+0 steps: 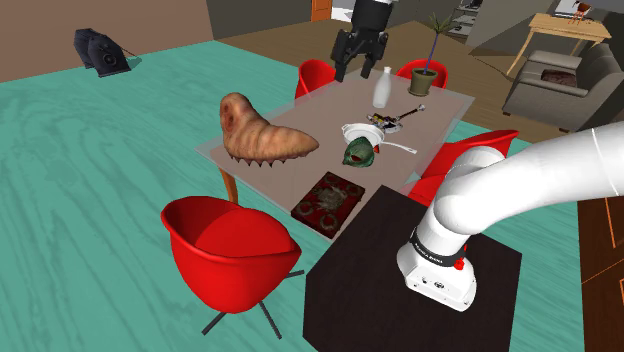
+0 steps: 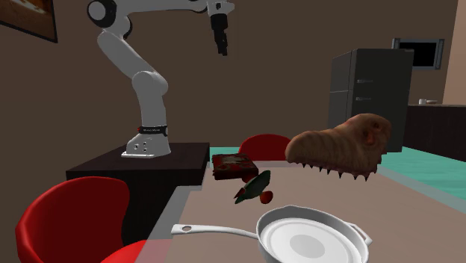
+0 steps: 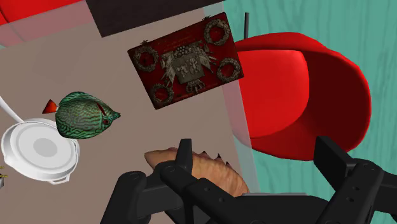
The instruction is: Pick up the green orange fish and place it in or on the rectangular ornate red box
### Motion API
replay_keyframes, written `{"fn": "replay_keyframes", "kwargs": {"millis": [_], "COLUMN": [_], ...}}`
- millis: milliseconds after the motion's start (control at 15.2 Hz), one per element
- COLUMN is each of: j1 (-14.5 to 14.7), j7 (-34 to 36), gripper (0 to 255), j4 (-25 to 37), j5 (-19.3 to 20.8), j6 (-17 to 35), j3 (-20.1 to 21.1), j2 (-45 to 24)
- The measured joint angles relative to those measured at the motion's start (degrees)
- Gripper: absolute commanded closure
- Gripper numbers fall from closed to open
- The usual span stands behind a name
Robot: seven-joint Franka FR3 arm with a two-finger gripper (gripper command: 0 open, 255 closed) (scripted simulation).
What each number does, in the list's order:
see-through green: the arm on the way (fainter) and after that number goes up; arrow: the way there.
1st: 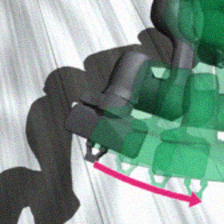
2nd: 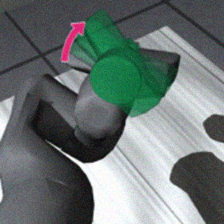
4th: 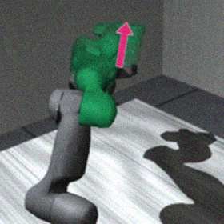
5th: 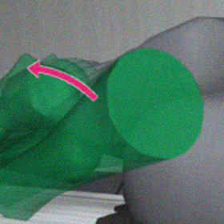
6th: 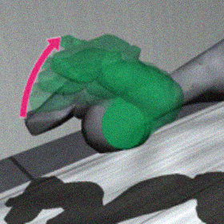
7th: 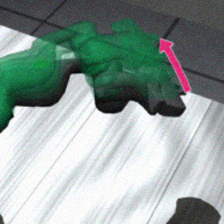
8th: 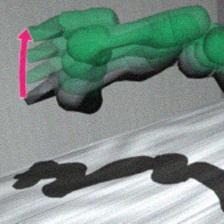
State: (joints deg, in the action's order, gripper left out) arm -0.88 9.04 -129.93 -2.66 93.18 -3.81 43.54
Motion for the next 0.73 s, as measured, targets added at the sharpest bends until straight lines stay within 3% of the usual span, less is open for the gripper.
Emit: {"fn": "replay_keyframes", "kwargs": {"millis": [198, 726], "j1": [-0.18, -1.59], "j7": [-1.24, -8.16], "gripper": [0, 0], "j4": [-1.86, -13.15], "j5": [0.94, 6.93], "j6": [1.62, 14.12], "j3": [-0.52, -3.72], "j2": [-0.04, -2.48]}}
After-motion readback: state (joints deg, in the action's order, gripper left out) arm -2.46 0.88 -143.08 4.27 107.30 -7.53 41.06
